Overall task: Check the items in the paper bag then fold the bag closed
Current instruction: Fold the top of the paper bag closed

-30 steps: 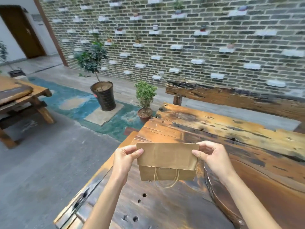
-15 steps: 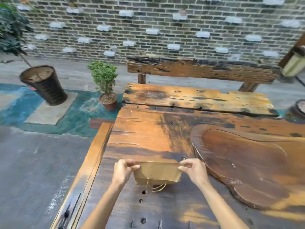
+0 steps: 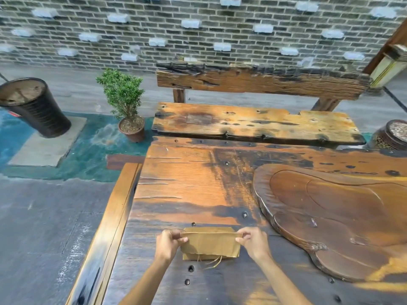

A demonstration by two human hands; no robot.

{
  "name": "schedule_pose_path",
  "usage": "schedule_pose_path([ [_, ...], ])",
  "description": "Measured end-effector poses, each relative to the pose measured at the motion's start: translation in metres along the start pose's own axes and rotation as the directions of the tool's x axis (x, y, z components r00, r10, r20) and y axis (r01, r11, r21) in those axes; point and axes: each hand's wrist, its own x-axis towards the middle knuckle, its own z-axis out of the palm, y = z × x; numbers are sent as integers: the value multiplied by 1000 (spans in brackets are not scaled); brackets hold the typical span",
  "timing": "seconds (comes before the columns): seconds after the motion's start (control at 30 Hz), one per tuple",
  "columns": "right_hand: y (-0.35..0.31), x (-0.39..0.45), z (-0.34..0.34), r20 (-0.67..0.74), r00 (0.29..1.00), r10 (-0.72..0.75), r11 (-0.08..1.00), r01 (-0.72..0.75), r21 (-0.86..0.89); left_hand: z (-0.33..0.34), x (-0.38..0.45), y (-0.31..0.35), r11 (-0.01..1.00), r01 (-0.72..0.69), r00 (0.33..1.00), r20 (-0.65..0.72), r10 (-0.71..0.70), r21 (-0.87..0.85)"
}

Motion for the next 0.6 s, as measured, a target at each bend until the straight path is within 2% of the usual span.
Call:
schedule_pose_path([
  [0.2,10,12,8,30,999,25,999,-24,-20,7,19,-12,999,29,1000,-7,-29,18],
  [0.47,9,12,5,101,995,-25,997,32,-66,5,25,-23,998,17,999,38,-19,53],
  [0.6,9,4,-1,116,991,-69,994,78,-79,6,15,-23,1000,-18,999,37,18,-4],
])
